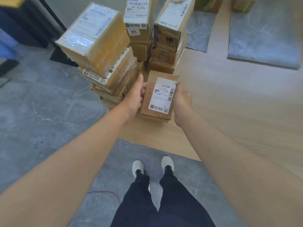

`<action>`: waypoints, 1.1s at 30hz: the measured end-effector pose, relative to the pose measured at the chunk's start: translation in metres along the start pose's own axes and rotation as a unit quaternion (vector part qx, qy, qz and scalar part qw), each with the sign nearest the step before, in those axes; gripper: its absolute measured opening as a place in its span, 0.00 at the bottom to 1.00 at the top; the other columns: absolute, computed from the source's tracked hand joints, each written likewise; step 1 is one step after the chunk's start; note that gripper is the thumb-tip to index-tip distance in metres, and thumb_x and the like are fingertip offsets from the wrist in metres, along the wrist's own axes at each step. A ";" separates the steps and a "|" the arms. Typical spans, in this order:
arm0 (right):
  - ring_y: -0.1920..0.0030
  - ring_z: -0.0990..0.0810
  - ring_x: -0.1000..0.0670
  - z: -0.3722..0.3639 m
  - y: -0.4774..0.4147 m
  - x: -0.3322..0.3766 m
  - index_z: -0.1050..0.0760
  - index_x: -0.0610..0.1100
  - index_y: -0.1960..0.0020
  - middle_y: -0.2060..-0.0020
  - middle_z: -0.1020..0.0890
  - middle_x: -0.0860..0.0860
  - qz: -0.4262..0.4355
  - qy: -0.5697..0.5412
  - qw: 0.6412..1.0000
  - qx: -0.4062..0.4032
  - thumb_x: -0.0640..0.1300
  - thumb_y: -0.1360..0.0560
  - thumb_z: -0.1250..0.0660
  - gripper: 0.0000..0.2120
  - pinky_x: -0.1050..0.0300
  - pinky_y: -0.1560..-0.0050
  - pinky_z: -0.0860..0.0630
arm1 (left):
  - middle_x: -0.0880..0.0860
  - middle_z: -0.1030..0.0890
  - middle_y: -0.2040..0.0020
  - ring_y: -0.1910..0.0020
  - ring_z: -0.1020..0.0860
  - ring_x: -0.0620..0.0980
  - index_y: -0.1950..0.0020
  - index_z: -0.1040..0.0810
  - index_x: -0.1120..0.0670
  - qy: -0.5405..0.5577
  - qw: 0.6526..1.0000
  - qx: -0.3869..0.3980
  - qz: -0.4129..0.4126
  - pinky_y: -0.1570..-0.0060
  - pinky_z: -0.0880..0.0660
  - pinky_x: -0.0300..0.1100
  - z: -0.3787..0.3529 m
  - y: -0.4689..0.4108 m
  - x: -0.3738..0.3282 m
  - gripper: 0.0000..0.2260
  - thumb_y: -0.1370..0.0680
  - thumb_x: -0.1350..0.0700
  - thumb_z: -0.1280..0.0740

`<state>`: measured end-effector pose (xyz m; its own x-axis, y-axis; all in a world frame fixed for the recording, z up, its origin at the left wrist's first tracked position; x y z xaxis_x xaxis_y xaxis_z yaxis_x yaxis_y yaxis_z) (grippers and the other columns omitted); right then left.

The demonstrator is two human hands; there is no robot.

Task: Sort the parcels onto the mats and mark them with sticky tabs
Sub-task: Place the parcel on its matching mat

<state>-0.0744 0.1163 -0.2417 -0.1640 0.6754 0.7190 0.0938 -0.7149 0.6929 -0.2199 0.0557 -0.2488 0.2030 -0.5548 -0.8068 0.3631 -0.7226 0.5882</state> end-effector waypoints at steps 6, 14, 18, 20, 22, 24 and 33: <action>0.84 0.29 0.60 0.025 0.031 0.041 0.28 0.46 0.61 0.67 0.23 0.53 0.061 -0.028 0.998 0.000 0.48 0.17 0.46 0.17 0.69 0.83 0.38 | 0.42 0.27 0.50 0.42 0.30 0.45 0.39 0.28 0.44 0.008 0.999 0.011 -0.037 0.35 0.37 0.43 -0.018 0.032 -0.041 0.21 0.16 0.36 0.56; 0.75 0.25 0.55 0.055 0.112 0.123 0.29 0.46 0.61 0.69 0.24 0.54 0.186 -0.044 0.981 -0.007 0.48 0.16 0.46 0.17 0.69 0.82 0.38 | 0.47 0.21 0.41 0.34 0.25 0.52 0.29 0.28 0.48 0.021 0.989 0.030 -0.146 0.31 0.32 0.49 -0.028 0.100 -0.135 0.29 0.18 0.32 0.53; 0.70 0.22 0.53 0.063 0.165 0.159 0.27 0.46 0.58 0.67 0.20 0.53 0.252 -0.058 0.966 -0.025 0.51 0.18 0.45 0.15 0.67 0.78 0.32 | 0.47 0.20 0.44 0.42 0.21 0.48 0.32 0.26 0.48 0.026 0.976 0.056 -0.209 0.44 0.27 0.44 -0.028 0.149 -0.187 0.27 0.18 0.33 0.52; 0.62 0.18 0.48 0.068 0.194 0.176 0.25 0.47 0.56 0.62 0.18 0.50 0.291 -0.057 0.954 -0.034 0.54 0.22 0.44 0.14 0.59 0.69 0.23 | 0.47 0.21 0.45 0.43 0.22 0.49 0.38 0.25 0.46 0.029 0.967 0.068 -0.242 0.46 0.27 0.44 -0.030 0.176 -0.212 0.23 0.17 0.34 0.52; 0.55 0.15 0.43 0.075 0.221 0.188 0.24 0.48 0.55 0.58 0.16 0.48 0.322 -0.058 0.944 -0.044 0.56 0.26 0.44 0.15 0.46 0.58 0.18 | 0.47 0.21 0.48 0.45 0.21 0.50 0.43 0.24 0.45 0.043 0.961 0.081 -0.262 0.45 0.26 0.45 -0.033 0.198 -0.231 0.21 0.17 0.36 0.52; 0.54 0.16 0.45 0.086 0.246 0.198 0.23 0.49 0.51 0.57 0.16 0.49 0.351 -0.067 0.933 -0.048 0.57 0.26 0.44 0.16 0.45 0.54 0.18 | 0.47 0.18 0.50 0.46 0.20 0.50 0.41 0.23 0.47 0.059 0.951 0.088 -0.290 0.42 0.26 0.47 -0.039 0.220 -0.247 0.21 0.16 0.37 0.50; 0.50 0.15 0.43 0.158 0.303 0.206 0.23 0.53 0.47 0.58 0.16 0.52 0.393 -0.074 0.913 -0.087 0.60 0.31 0.46 0.21 0.40 0.47 0.18 | 0.45 0.15 0.49 0.49 0.16 0.46 0.40 0.26 0.45 0.035 0.928 0.148 -0.341 0.53 0.22 0.43 -0.092 0.287 -0.263 0.19 0.16 0.38 0.52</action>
<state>0.0756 0.0674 0.1247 0.0214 -0.0499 0.9985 -0.0346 -0.9982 -0.0492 -0.0856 0.0321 0.1276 0.0802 0.0940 -0.9923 0.1651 -0.9830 -0.0798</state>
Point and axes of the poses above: each hand's wrist, its own y-axis away from the middle knuckle, its own z-axis out of the back of the hand, x = y × z, the point moved 8 cm from there along -y, towards the middle knuckle
